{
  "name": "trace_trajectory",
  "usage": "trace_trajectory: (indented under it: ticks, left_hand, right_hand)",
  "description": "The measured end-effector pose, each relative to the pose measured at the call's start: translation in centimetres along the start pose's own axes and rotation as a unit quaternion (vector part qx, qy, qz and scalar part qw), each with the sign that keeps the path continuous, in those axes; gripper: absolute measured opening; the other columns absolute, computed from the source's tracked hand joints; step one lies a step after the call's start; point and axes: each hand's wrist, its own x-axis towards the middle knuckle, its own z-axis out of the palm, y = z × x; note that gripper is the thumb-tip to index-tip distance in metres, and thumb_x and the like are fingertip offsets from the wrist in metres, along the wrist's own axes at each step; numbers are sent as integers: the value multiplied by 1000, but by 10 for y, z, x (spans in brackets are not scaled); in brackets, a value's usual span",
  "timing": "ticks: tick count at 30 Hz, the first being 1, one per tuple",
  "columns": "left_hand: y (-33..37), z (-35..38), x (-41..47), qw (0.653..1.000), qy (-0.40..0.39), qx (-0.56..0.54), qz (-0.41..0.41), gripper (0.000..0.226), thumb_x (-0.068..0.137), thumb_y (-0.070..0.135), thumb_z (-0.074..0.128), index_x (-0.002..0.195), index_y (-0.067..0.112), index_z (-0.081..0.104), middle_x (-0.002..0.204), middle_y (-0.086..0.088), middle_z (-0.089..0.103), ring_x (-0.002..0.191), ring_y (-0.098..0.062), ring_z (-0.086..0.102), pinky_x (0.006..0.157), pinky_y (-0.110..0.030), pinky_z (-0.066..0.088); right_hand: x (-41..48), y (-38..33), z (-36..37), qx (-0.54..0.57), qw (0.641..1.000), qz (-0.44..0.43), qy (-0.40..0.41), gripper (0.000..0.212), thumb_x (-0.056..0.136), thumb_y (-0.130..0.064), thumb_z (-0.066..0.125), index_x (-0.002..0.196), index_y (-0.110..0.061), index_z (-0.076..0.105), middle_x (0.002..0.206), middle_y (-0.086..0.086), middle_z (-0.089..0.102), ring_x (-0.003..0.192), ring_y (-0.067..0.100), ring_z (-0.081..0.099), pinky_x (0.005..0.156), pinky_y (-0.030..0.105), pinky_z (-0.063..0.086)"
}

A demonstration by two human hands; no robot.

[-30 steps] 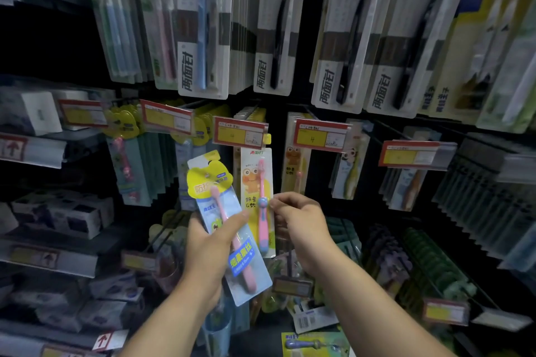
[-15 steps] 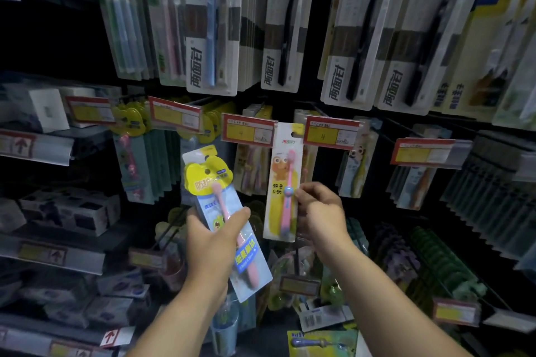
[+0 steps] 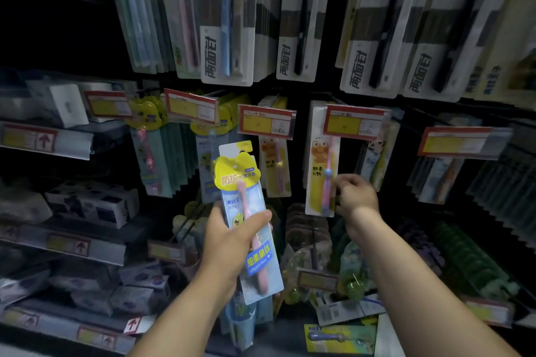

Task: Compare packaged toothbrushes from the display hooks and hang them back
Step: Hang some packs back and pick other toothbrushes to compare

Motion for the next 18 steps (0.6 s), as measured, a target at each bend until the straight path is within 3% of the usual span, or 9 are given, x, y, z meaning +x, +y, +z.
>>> trace_trajectory:
  ticks: [2, 5, 7, 9, 11, 15, 18]
  left_hand:
    - [3, -2, 0, 1000, -5, -6, -7, 48, 67, 23, 89, 108, 13, 67, 92, -17, 75, 79, -34, 74, 78, -53, 62]
    - [7, -4, -2, 999, -25, -31, -22, 47, 64, 25, 86, 107, 14, 69, 85, -11, 74, 74, -30, 72, 70, -47, 63]
    - [10, -6, -3, 998, -45, -41, -29, 48, 65, 23, 85, 109, 12, 69, 87, -13, 73, 74, -31, 71, 72, -48, 62]
    - [12, -6, -5, 997, -59, -46, -29, 48, 67, 21, 84, 111, 10, 69, 90, -16, 74, 75, -33, 71, 72, -49, 62]
    - [14, -7, -6, 996, -64, -49, -23, 48, 67, 19, 82, 111, 8, 69, 89, -17, 75, 73, -33, 71, 67, -45, 61]
    - [17, -10, -9, 998, -43, -47, -11, 43, 69, 16, 84, 109, 8, 70, 88, -19, 75, 72, -36, 71, 66, -45, 62]
    - [14, -15, -6, 999, -5, -38, -9, 30, 81, 8, 82, 109, 8, 71, 96, -26, 75, 83, -46, 74, 78, -59, 63]
  right_hand:
    - [-1, 8, 3, -54, 998, 9, 5, 10, 98, -25, 59, 93, -22, 66, 106, 12, 70, 98, 35, 67, 92, 54, 57]
    - [-18, 6, 7, -161, 987, -10, -11, 16, 97, -26, 68, 106, -13, 66, 110, 12, 67, 89, 28, 64, 77, 38, 53]
    - [-40, 0, 10, -97, 982, 21, -159, 17, 96, -21, 71, 107, -8, 68, 94, 10, 68, 71, 22, 61, 67, 34, 50]
    - [-65, -8, 9, -26, 937, 62, -342, 16, 95, -21, 73, 102, -8, 69, 87, 12, 65, 65, 21, 57, 61, 32, 52]
    - [-81, -11, 10, -37, 893, 49, -447, 16, 94, -26, 74, 98, -12, 69, 87, 16, 59, 66, 19, 54, 57, 26, 48]
    - [-93, -10, 15, -43, 907, -5, -419, 26, 93, -24, 75, 102, 0, 69, 86, 13, 55, 61, 12, 48, 52, 21, 41]
    - [-93, -9, 14, -25, 913, -18, -406, 21, 94, -22, 74, 100, -2, 68, 88, 10, 58, 65, 11, 54, 50, 20, 46]
